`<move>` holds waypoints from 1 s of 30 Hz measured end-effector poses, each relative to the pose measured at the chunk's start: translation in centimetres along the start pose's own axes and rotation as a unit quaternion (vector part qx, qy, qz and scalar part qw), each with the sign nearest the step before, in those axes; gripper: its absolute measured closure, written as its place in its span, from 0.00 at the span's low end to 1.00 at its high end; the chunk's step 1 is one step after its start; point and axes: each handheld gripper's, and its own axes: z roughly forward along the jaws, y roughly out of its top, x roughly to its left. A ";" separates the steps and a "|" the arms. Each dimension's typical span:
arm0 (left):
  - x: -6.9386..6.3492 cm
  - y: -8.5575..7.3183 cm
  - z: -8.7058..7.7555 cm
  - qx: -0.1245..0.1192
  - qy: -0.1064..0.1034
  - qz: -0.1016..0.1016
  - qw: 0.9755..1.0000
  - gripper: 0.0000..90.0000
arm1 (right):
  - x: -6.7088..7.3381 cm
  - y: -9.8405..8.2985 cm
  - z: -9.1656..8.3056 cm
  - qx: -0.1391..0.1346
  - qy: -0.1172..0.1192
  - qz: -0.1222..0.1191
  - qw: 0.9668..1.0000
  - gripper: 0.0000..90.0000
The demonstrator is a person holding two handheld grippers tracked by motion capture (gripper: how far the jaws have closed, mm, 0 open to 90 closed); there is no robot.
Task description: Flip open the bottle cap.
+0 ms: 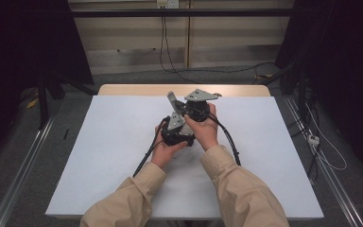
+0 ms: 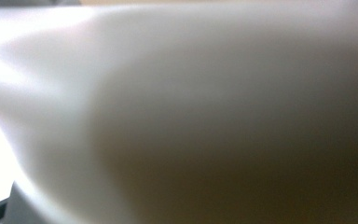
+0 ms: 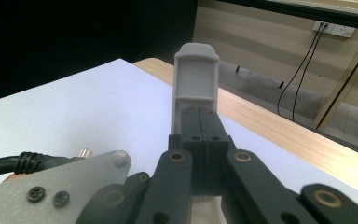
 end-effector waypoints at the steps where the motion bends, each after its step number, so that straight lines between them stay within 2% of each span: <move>1: 0.0 0.0 0.0 0.001 -0.001 0.002 1.000 0.20 | 0.0 0.0 0.0 0.000 0.000 0.000 1.000 1.00; 8: -0.1 0.0 0.0 0.002 0.006 0.003 1.000 0.20 | -0.1 0.0 0.3 0.004 0.003 0.001 1.000 1.00; 17: -0.1 0.0 0.0 0.000 0.003 0.005 1.000 0.20 | -0.1 -0.2 0.6 0.009 0.006 -0.001 1.000 1.00; 25: -0.1 0.0 0.0 0.002 0.006 0.003 1.000 0.20 | -0.3 -0.5 0.9 0.018 0.011 0.011 1.000 1.00; 30: -0.1 0.0 0.0 0.000 -0.002 -0.002 1.000 0.20 | -0.4 -0.4 0.9 0.021 0.014 0.012 1.000 1.00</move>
